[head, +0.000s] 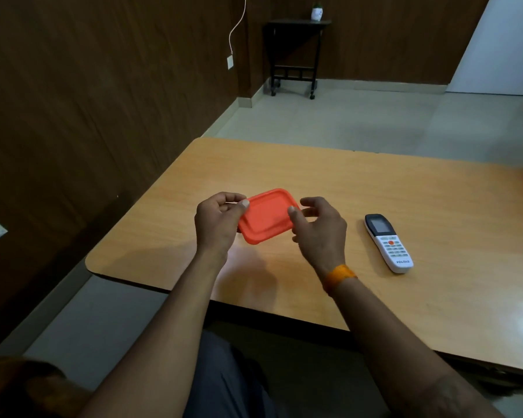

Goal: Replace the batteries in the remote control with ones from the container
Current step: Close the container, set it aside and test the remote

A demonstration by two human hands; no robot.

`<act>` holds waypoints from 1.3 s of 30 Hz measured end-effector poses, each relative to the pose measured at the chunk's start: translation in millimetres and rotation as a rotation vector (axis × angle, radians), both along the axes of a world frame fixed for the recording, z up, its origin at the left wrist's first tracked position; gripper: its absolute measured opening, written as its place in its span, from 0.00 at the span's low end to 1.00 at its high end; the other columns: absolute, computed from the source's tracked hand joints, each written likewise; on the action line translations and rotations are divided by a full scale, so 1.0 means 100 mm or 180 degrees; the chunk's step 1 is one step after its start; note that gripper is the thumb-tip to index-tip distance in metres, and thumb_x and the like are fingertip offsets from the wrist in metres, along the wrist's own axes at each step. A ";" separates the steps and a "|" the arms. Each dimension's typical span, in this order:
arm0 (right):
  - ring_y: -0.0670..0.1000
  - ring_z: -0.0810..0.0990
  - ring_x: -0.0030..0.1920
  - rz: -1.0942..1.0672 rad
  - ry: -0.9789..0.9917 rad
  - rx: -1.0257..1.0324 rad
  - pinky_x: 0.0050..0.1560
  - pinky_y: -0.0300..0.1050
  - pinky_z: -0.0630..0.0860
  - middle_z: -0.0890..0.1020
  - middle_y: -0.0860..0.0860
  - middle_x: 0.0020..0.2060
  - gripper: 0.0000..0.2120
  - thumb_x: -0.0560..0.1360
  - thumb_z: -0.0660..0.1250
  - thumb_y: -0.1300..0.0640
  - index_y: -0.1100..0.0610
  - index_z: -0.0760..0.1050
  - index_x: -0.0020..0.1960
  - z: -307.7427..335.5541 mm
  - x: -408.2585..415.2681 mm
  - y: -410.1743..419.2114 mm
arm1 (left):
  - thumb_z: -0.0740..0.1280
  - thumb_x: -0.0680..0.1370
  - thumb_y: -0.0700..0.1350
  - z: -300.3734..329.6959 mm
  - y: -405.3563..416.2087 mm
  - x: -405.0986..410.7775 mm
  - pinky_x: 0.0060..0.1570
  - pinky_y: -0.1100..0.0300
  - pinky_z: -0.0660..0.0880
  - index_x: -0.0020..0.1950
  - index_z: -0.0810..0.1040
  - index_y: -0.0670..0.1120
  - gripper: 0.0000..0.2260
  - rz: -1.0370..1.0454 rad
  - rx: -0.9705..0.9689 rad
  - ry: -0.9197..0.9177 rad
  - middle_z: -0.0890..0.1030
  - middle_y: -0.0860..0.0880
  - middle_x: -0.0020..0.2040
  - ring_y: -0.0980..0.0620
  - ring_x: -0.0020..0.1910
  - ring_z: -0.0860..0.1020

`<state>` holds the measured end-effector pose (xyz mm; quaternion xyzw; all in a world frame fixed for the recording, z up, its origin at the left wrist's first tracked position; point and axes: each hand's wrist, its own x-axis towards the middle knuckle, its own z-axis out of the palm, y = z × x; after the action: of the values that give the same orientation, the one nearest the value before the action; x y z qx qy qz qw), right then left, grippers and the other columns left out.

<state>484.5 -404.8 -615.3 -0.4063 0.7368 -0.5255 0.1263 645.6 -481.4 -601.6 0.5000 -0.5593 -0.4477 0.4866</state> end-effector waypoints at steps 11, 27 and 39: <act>0.51 0.84 0.27 -0.0205 -0.1185 0.0265 0.39 0.51 0.87 0.87 0.58 0.40 0.05 0.76 0.77 0.58 0.60 0.84 0.48 0.08 -0.35 -0.52 | 0.78 0.75 0.41 -0.08 -0.29 -0.15 0.32 0.60 0.83 0.48 0.84 0.47 0.05 0.0383 -0.0203 -0.0753 0.84 0.51 0.37 0.49 0.35 0.86; 0.57 0.87 0.41 -0.0234 -0.0965 0.0845 0.48 0.57 0.86 0.87 0.50 0.35 0.12 0.66 0.78 0.44 0.52 0.84 0.37 -0.42 -0.35 -0.90 | 0.74 0.77 0.48 -0.37 -0.55 -0.18 0.54 0.58 0.76 0.62 0.87 0.47 0.14 0.0541 0.0030 -0.1639 0.88 0.46 0.56 0.44 0.57 0.84; 0.58 0.88 0.40 0.0003 -0.0769 0.0891 0.47 0.58 0.87 0.87 0.52 0.36 0.11 0.73 0.77 0.47 0.51 0.83 0.37 -0.47 -0.31 -0.97 | 0.73 0.72 0.51 -0.47 -0.61 -0.10 0.52 0.46 0.84 0.54 0.88 0.47 0.13 0.0307 0.0554 -0.1305 0.88 0.47 0.49 0.42 0.48 0.86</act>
<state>453.1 -501.4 -662.3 -0.3191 0.7820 -0.4628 0.2694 635.5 -542.1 -648.2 0.6468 -0.5812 -0.3595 0.3386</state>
